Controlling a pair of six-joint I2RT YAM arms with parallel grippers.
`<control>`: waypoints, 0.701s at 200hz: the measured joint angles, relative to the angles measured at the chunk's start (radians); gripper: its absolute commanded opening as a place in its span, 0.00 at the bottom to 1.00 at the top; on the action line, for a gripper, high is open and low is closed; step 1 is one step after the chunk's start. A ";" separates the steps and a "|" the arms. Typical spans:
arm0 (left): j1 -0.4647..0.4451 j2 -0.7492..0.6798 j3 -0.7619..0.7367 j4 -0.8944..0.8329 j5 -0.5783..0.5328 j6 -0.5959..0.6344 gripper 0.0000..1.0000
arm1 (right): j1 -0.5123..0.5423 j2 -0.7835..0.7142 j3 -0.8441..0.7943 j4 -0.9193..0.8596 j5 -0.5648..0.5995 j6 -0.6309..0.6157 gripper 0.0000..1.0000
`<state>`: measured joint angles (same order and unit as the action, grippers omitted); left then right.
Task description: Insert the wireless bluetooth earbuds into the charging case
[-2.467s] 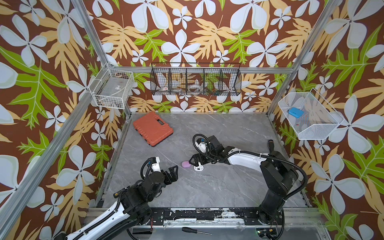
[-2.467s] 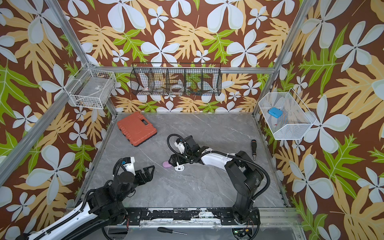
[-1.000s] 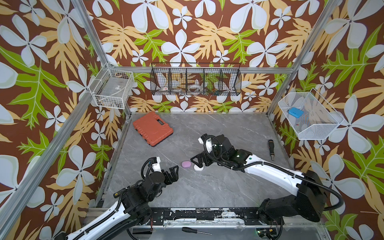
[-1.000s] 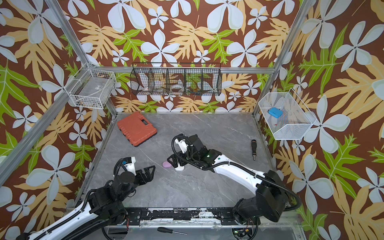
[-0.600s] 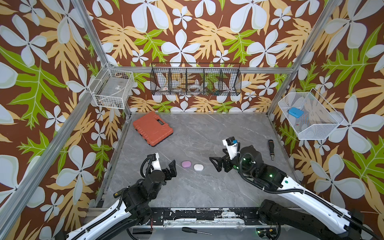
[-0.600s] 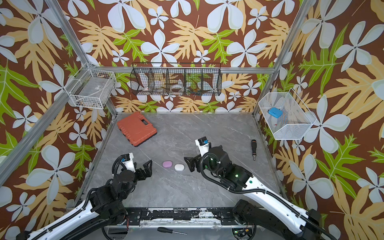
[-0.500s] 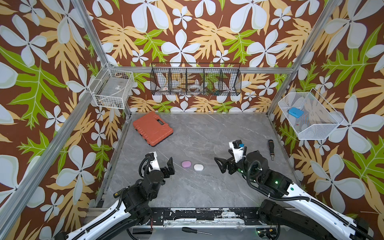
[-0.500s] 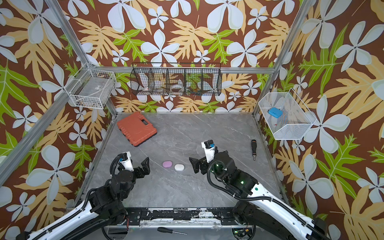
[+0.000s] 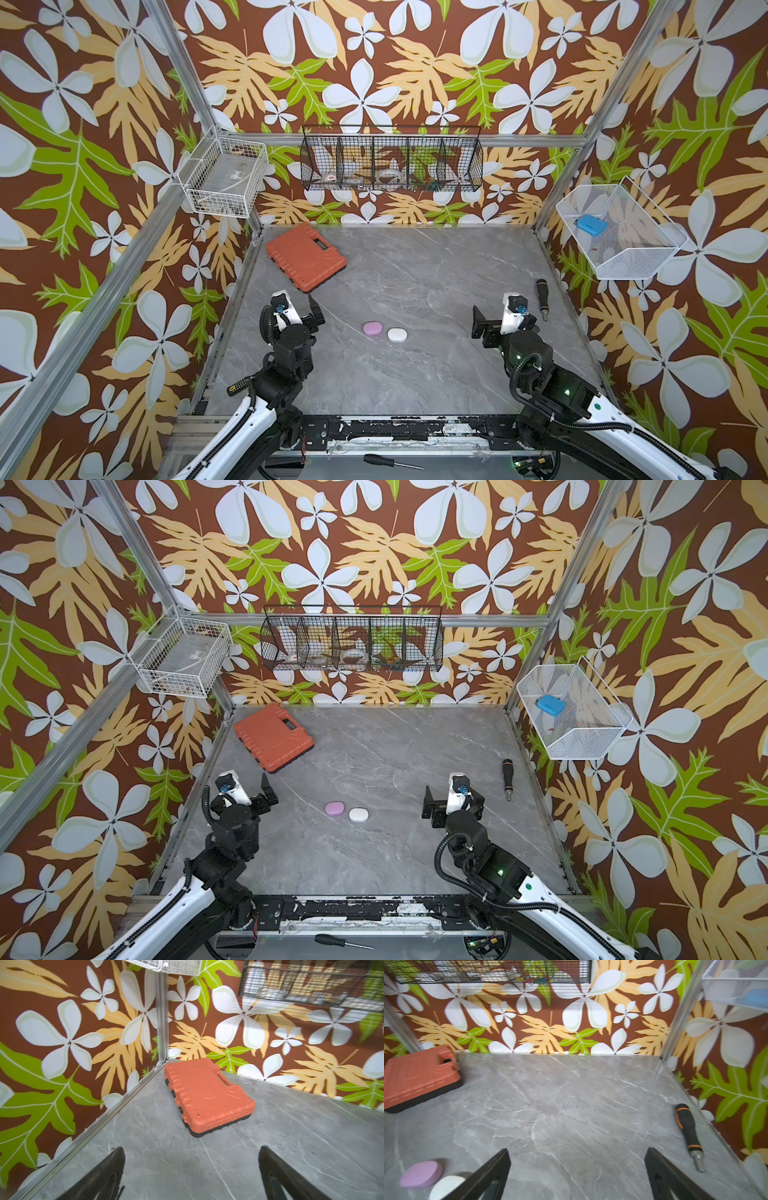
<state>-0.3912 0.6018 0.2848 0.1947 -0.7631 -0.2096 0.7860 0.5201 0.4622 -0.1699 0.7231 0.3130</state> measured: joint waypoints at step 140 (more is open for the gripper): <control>0.207 0.510 -0.116 0.633 0.214 0.128 1.00 | -0.018 -0.034 -0.120 0.109 0.170 0.013 1.00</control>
<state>-0.1841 1.1114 0.1684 0.8280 -0.5491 -0.0814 0.7685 0.4858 0.3424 -0.0612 0.8932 0.3260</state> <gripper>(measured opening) 0.998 0.995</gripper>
